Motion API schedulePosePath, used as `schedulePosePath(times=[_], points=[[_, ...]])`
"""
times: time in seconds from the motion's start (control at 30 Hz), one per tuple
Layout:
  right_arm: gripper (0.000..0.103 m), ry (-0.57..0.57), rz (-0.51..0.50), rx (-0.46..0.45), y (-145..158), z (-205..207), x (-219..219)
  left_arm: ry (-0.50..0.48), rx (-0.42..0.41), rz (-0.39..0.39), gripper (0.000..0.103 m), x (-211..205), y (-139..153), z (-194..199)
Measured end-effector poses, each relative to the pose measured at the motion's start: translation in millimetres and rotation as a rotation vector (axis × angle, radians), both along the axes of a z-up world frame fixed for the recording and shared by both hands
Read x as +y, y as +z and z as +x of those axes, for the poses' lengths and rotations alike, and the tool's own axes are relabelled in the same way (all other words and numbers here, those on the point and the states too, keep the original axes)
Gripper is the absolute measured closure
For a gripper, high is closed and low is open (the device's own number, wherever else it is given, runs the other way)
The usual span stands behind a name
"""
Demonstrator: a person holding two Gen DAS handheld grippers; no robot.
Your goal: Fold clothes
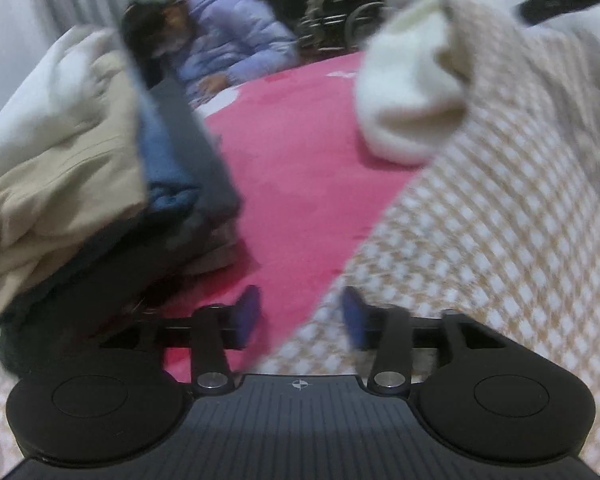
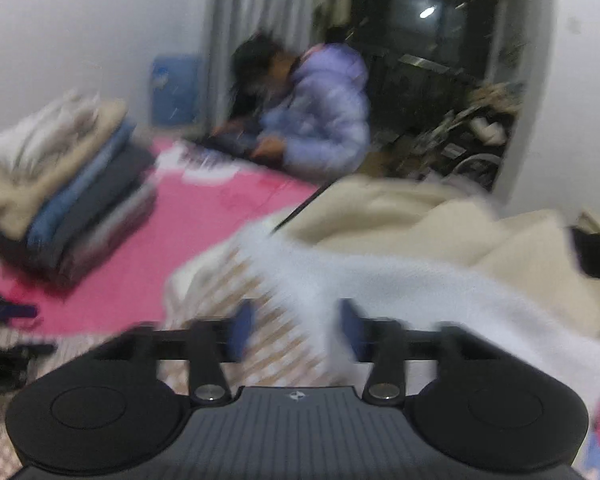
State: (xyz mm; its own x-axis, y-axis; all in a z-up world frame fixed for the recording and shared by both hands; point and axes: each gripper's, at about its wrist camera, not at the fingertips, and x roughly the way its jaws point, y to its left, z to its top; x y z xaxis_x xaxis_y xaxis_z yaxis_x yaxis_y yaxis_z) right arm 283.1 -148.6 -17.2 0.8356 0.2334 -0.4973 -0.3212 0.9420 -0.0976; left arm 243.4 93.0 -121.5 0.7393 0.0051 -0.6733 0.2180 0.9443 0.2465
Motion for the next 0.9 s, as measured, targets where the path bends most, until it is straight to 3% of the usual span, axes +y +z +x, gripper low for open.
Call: schedulePosePath(times=[0.2, 0.3, 0.37, 0.5, 0.63, 0.73, 0.9], points=[[0.040, -0.080, 0.283, 0.037, 50.0, -48.9, -79.8, 0.091, -0.068, -0.158, 0.046, 33.1, 49.9, -40.0], [0.041, 0.005, 0.401, 0.134, 64.2, -106.6, -118.8, 0.018, -0.062, -0.240, 0.041, 33.4, 81.6, -87.4], [0.041, 0.087, 0.453, 0.265, 58.9, -154.8, -137.2, -0.050, -0.030, -0.285, 0.032, 27.3, 97.2, -129.2], [0.042, 0.169, 0.455, 0.549, 11.3, -250.8, -151.1, -0.204, 0.211, -0.437, 0.032, 9.1, 90.0, -213.7], [0.054, 0.100, 0.357, 0.787, -54.6, -322.3, -158.5, -0.343, 0.451, -0.476, 0.032, -13.5, 61.3, -284.7], [0.055, -0.015, 0.308, 0.850, -85.6, -349.0, -172.9, -0.383, 0.588, -0.515, 0.032, -21.7, 44.1, -312.9], [0.055, -0.033, 0.384, 0.937, -109.7, -365.7, -181.1, -0.374, 0.775, -0.607, 0.032, -20.8, 19.5, -333.7]])
